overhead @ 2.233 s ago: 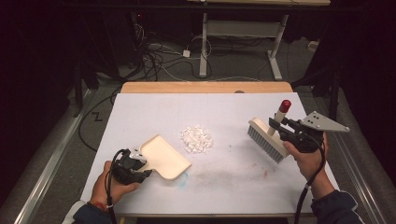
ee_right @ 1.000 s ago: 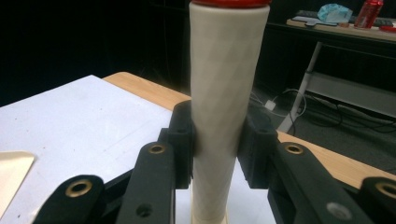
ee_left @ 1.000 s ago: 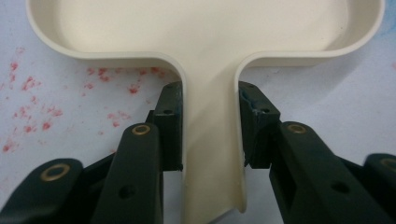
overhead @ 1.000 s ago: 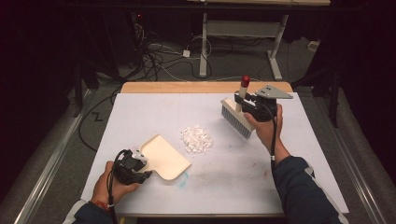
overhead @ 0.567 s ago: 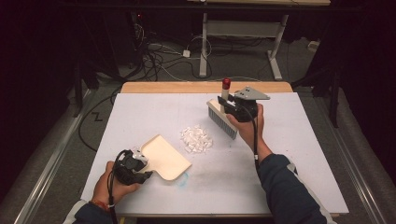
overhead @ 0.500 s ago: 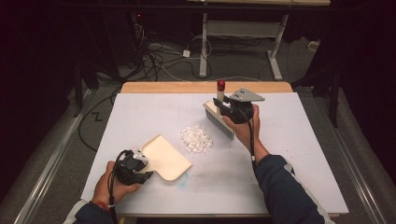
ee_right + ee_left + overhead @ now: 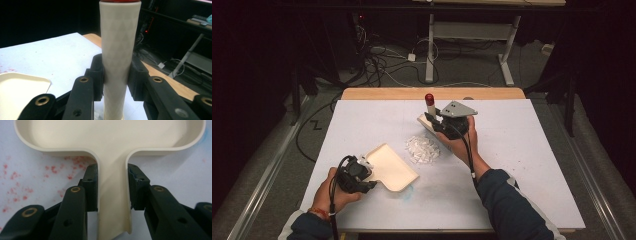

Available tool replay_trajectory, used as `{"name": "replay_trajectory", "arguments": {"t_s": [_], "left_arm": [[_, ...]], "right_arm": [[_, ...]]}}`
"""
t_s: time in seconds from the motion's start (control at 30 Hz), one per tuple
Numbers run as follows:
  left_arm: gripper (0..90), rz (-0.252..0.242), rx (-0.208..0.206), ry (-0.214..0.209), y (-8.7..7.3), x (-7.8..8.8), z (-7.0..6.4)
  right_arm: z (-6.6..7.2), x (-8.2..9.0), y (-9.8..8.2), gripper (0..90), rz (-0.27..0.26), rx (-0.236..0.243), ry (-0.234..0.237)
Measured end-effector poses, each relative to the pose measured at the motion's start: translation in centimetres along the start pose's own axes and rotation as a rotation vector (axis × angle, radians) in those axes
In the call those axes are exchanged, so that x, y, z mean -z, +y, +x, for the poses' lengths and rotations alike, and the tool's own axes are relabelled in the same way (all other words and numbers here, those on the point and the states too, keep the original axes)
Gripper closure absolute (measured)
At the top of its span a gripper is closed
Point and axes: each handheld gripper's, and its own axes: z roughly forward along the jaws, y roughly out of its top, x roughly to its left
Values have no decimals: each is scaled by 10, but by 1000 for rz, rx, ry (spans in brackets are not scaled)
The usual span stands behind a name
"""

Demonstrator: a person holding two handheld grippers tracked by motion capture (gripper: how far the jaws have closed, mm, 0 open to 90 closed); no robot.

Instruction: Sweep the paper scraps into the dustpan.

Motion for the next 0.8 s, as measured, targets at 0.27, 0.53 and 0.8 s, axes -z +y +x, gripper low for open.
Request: {"name": "replay_trajectory", "arguments": {"t_s": [0.27, 0.53, 0.8], "left_arm": [[637, 15, -20, -10, 10, -2, 2], [636, 14, -19, -6, 13, -2, 2], [635, 12, -11, 6, 15, -2, 2]], "right_arm": [[4, -7, 0, 704, -14, -14, 36], [23, -5, -2, 697, -29, 3, 103], [34, -2, -5, 696, -70, -9, 126]]}}
